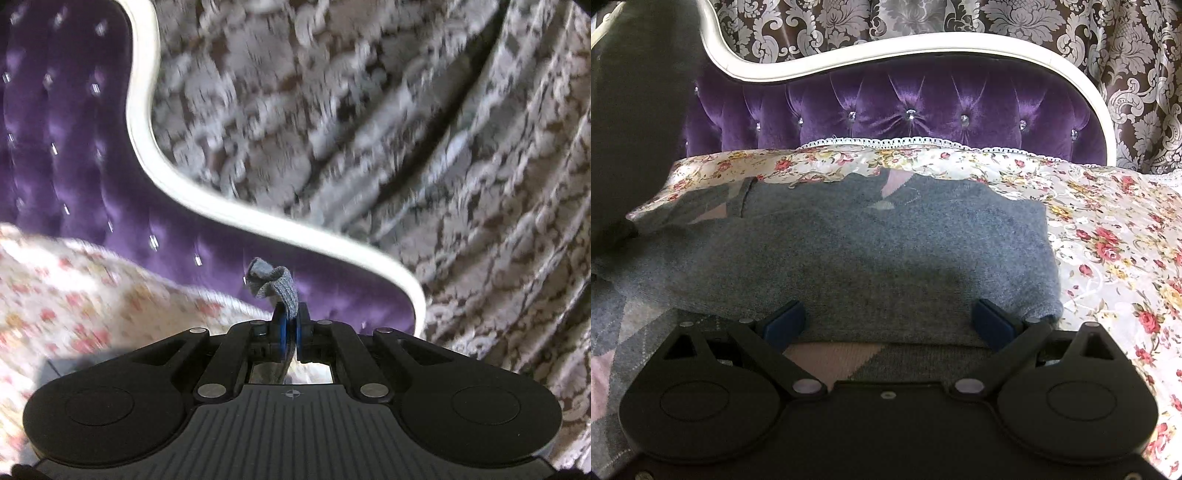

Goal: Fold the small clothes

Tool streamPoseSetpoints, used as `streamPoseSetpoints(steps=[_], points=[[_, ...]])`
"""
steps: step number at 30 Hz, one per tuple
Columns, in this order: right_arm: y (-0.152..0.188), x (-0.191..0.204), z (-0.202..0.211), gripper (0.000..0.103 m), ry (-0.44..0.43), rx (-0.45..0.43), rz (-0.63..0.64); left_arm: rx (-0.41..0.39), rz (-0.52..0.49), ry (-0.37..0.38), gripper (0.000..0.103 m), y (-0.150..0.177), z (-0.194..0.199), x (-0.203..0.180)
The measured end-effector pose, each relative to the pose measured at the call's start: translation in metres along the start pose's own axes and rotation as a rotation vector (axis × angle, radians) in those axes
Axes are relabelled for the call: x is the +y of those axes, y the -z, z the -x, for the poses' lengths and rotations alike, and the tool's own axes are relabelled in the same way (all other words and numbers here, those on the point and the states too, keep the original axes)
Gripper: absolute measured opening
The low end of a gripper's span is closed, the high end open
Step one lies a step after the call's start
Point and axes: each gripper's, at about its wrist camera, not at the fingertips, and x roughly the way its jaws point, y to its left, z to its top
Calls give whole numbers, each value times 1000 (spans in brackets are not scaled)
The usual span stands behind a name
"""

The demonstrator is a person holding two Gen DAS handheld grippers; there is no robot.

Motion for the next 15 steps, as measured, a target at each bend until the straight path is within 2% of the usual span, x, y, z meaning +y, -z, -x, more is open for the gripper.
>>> streamPoseSetpoints(steps=[5, 7, 8, 9, 13, 15], points=[[1, 0, -1, 99, -2, -2, -2, 67, 10, 0, 5, 42, -37, -6], [1, 0, -1, 99, -3, -3, -2, 102, 1, 25, 16, 48, -45, -8], [1, 0, -1, 99, -2, -3, -1, 120, -11, 31, 34, 52, -49, -10], [1, 0, -1, 99, -3, -2, -2, 129, -29, 29, 46, 55, -50, -12], [2, 0, -2, 99, -2, -3, -1, 99, -149, 0, 61, 62, -36, -20], [2, 0, -2, 99, -2, -2, -1, 68, -211, -38, 70, 66, -22, -19]])
